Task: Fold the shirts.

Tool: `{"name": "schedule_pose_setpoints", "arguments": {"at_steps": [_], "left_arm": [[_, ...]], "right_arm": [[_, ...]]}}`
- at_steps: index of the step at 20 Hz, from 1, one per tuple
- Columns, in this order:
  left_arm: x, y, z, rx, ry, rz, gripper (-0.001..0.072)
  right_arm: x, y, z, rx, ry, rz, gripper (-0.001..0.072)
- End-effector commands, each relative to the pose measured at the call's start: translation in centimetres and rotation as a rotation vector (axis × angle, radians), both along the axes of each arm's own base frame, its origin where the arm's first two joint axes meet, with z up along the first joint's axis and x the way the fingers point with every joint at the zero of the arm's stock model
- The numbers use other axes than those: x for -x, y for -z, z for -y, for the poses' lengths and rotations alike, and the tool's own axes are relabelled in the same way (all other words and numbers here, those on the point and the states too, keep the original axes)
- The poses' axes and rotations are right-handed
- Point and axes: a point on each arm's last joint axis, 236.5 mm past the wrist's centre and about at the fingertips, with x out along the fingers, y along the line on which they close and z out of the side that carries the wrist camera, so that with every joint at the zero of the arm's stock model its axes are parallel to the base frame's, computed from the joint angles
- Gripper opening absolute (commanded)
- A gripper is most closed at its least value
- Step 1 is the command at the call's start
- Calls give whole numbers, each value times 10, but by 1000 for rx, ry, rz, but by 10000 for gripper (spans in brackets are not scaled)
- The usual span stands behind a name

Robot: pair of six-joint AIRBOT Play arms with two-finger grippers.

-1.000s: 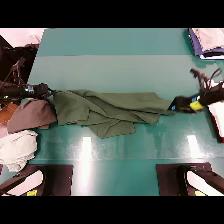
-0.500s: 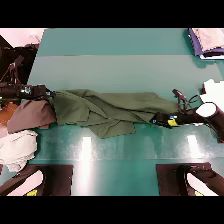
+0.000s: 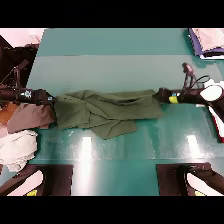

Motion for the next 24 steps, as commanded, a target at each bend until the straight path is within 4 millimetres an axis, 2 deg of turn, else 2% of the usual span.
{"name": "schedule_pose_setpoints", "arguments": {"at_steps": [1, 5, 8, 13, 16, 18, 24], "left_arm": [[11, 1, 5, 12, 35, -35, 26], [12, 1, 5, 12, 40, -38, 26], [12, 1, 5, 12, 38, -38, 26], [11, 1, 5, 12, 36, -36, 26], [12, 1, 5, 12, 37, -36, 26], [12, 1, 5, 13, 37, -37, 26], [12, 1, 5, 13, 38, -38, 27]], "right_arm": [[-25, 0, 24, -8, 39, -40, 578], [25, 36, 39, -22, -73, -264, 564], [69, 59, 52, -48, -72, -363, 445], [105, 90, 63, -59, -2, -397, 430], [109, 109, 56, -81, -14, -426, 426], [103, 115, 46, -94, -44, -431, 325], [75, 116, 29, -45, -106, -387, 325]]}}
